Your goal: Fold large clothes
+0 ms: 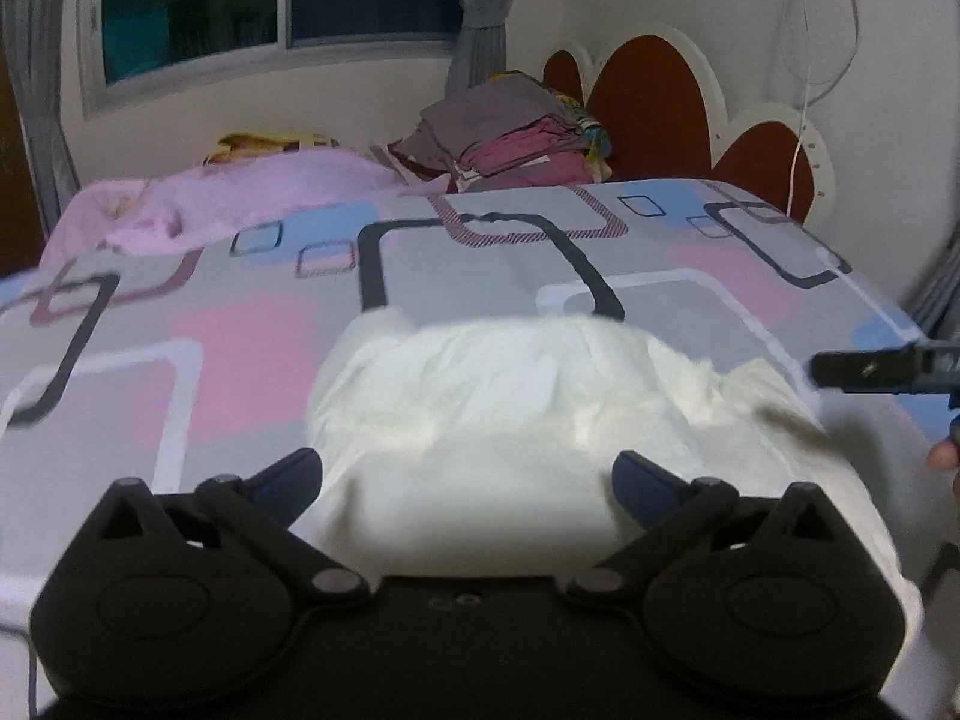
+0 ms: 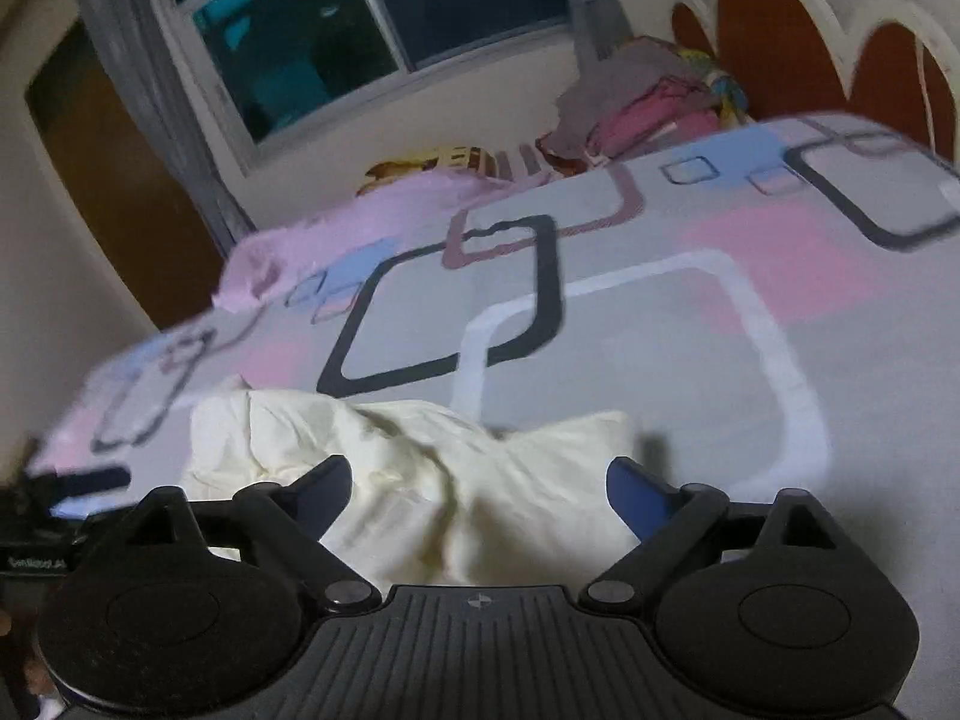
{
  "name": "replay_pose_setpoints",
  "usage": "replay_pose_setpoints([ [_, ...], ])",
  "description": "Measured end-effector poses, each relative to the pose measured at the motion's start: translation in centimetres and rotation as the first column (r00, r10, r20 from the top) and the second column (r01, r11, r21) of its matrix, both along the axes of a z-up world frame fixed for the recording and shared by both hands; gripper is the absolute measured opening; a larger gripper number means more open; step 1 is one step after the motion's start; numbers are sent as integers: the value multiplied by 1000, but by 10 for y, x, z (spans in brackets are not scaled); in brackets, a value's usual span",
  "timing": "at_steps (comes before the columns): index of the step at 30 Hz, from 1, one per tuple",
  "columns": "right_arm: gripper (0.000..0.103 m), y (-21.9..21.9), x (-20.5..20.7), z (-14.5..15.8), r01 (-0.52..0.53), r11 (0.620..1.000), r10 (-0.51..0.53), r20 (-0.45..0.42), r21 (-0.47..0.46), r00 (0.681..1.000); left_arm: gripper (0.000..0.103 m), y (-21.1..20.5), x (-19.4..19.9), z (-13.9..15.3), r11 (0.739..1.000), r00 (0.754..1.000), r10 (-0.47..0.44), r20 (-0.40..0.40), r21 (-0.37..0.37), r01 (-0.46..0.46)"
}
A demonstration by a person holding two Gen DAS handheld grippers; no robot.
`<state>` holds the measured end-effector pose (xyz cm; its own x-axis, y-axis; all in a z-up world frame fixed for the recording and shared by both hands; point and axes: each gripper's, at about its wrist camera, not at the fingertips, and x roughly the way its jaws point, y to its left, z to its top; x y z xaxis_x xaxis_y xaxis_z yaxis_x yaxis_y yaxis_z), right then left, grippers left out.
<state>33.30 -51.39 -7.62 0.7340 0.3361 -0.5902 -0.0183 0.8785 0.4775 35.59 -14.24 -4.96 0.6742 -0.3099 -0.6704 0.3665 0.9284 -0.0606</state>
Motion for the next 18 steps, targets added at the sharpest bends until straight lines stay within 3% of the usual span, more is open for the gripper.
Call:
replay_pose_setpoints([
  [5,91,-40,-25,-32,24,990,-6,-121,141,993,103,36,-13,-18,990,988,53,-148,-124,-72],
  [11,91,-52,-37,-74,61,929,26,-228,366,973,103,59,-8,-42,933,950,80,-303,-313,-179],
  [18,91,-35,-32,-108,64,858,102,-291,510,951,103,57,-5,-63,909,918,35,-395,-370,-193],
])
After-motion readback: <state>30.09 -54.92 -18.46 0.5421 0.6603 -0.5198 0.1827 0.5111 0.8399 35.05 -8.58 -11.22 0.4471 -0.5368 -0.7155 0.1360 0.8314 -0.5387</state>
